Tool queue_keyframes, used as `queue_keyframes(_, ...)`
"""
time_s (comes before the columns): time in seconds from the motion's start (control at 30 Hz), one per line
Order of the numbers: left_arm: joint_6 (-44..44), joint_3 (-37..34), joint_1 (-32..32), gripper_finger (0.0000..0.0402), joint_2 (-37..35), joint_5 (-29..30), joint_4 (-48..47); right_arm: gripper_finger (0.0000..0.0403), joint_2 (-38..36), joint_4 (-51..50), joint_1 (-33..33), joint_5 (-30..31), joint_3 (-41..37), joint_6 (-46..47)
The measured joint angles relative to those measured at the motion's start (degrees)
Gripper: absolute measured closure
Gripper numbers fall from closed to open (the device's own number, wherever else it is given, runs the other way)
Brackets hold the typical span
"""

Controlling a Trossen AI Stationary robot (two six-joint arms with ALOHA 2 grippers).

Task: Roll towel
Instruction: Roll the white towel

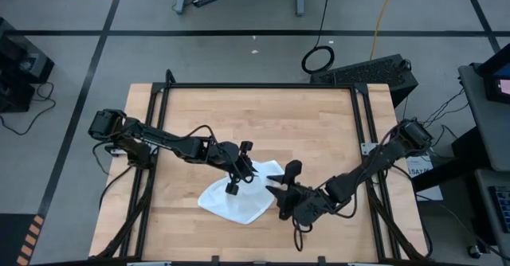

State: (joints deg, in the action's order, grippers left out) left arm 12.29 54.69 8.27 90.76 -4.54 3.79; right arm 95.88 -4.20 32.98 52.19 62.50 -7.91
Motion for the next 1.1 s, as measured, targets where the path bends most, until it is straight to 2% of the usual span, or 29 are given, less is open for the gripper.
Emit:
queue_keyframes(0.37, -3.0, 0.0, -1.3, 0.0400, 0.0, -0.1, 0.3, 0.0317, 0.6, 3.7, -2.2, -2.7, 0.0, -2.4)
queue_keyframes(0.63, -3.0, 0.0, -1.6, 0.0400, 0.0, -0.1, 0.2, 0.0394, 0.6, 4.9, -2.2, -1.8, 0.0, -3.1)
queue_keyframes(0.8, -3.0, 0.0, -1.6, 0.0398, 0.0, -0.1, 0.4, 0.0399, 0.4, 5.8, -2.2, 0.4, 0.0, -3.3)
queue_keyframes(0.93, -3.0, 0.0, -1.6, 0.0376, 0.0, 1.0, 0.8, 0.0400, -0.7, 5.8, -2.2, 1.4, 0.0, -3.5)
queue_keyframes(1.1, -3.0, 0.0, -0.7, 0.0305, 0.0, 1.4, -0.5, 0.0402, -3.5, 3.9, -1.8, 5.9, 0.0, -3.5)
